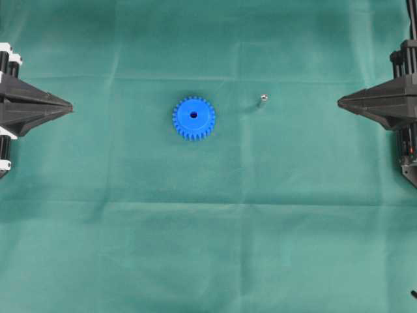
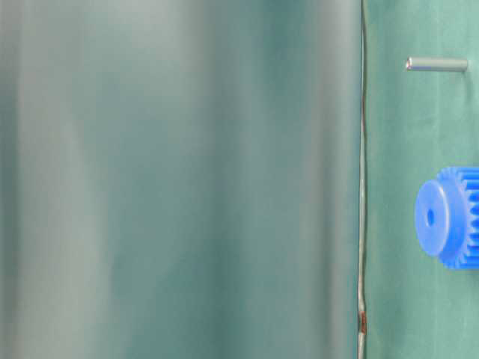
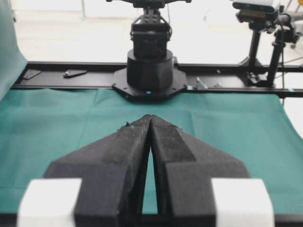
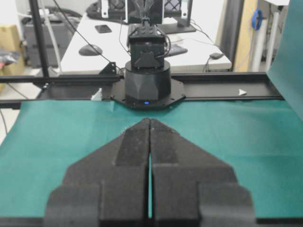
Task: Insert the shaft placed at a random location into the center hole of the medium gear at another random location.
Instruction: 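Move the open right gripper left toward the silver shaft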
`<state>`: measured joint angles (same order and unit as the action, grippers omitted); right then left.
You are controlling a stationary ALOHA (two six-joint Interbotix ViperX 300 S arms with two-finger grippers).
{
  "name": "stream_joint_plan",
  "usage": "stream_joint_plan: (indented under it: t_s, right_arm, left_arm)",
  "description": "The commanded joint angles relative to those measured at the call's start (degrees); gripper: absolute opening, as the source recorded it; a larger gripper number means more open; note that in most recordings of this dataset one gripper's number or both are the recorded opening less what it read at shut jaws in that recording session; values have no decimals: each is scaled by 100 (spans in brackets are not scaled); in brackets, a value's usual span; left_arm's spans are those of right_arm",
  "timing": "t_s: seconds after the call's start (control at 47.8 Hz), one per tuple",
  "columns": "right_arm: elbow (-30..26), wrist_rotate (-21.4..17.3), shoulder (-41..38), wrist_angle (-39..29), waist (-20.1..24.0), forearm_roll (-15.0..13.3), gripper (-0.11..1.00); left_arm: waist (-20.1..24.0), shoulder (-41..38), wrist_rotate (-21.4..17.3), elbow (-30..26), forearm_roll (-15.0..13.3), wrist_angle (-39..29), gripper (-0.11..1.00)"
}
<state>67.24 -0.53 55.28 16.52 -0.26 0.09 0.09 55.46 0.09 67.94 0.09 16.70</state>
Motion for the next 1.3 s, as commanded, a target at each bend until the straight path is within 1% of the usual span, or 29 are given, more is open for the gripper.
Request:
stream_joint_plan:
  t_s: [0.0,0.146,0.377,0.565,0.628,0.69,0.795,0.858,0.921,0.962,1.004,1.109,1.276]
  right_arm:
    - [-97,105,-26,53,-53,-26,1]
    - [-141,70,-18,0,-79,-18,1]
    - [-141,88,-35,-123,-141,-18,1]
    - [-114,70,-220,-141,-352,9,2]
    - [-88,62,-334,-123,-475,9,9]
    - [-70,70,-466,-114,-598,9,21]
    - [-35,70,-791,-53,-809,18,50]
    - [-18,79,-1037,9,-914,9,72]
    - [-18,97,-1292,53,-1020,0,87]
    - [-26,97,-1477,88,-1107,0,94]
    - [-44,97,-1679,132,-1178,0,95]
    - [-97,97,-2224,264,-1283,0,91]
    - [-237,97,-3059,483,-1389,9,91]
  left_arm:
    - [18,-70,18,-185,79,-97,0]
    - [0,-26,26,-193,88,-246,0]
    - [-9,-9,26,-193,97,-272,0]
    - [-9,-18,26,-202,97,-290,0]
    - [-9,-18,26,-193,97,-290,0]
    - [-9,-18,26,-202,105,-290,0]
    - [-9,-18,26,-202,97,-290,0]
    - [-9,-26,26,-193,97,-290,0]
    - [-9,-26,26,-193,97,-290,0]
    - [-9,-26,26,-193,97,-290,0]
    - [-9,-35,26,-193,97,-290,0]
    - [-9,-35,26,-193,97,-290,0]
    - [-9,-44,35,-185,97,-299,0]
